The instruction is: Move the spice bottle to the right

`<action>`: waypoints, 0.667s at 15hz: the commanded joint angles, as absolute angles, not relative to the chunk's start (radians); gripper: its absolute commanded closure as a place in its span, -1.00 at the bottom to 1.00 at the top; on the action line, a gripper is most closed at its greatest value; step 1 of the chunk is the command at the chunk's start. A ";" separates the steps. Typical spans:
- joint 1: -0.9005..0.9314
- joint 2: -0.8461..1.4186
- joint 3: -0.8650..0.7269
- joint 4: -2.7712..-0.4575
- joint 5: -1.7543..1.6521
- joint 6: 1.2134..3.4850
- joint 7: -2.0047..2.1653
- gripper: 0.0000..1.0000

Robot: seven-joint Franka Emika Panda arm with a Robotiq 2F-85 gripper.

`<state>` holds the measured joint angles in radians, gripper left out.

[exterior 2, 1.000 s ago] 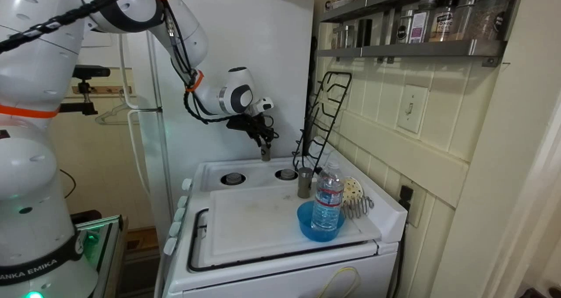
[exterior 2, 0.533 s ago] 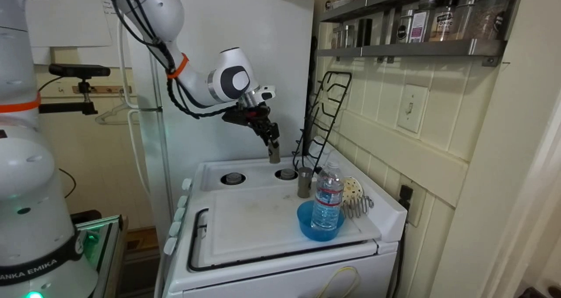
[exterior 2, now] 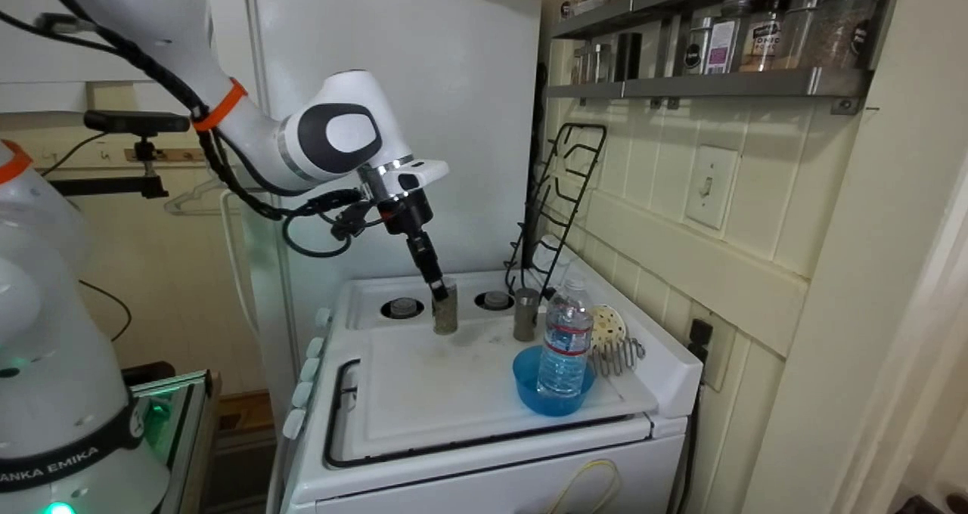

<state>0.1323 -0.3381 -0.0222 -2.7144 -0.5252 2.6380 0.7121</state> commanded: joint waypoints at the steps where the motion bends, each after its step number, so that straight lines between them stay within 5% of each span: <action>1: 0.059 -0.407 -0.016 -2.750 -0.542 2.630 0.840 0.54; 10: 0.028 -0.364 -0.067 -2.754 -0.531 2.662 0.909 0.54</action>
<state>0.0269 -0.3969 -0.0478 -2.7545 -0.5240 2.6393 0.8692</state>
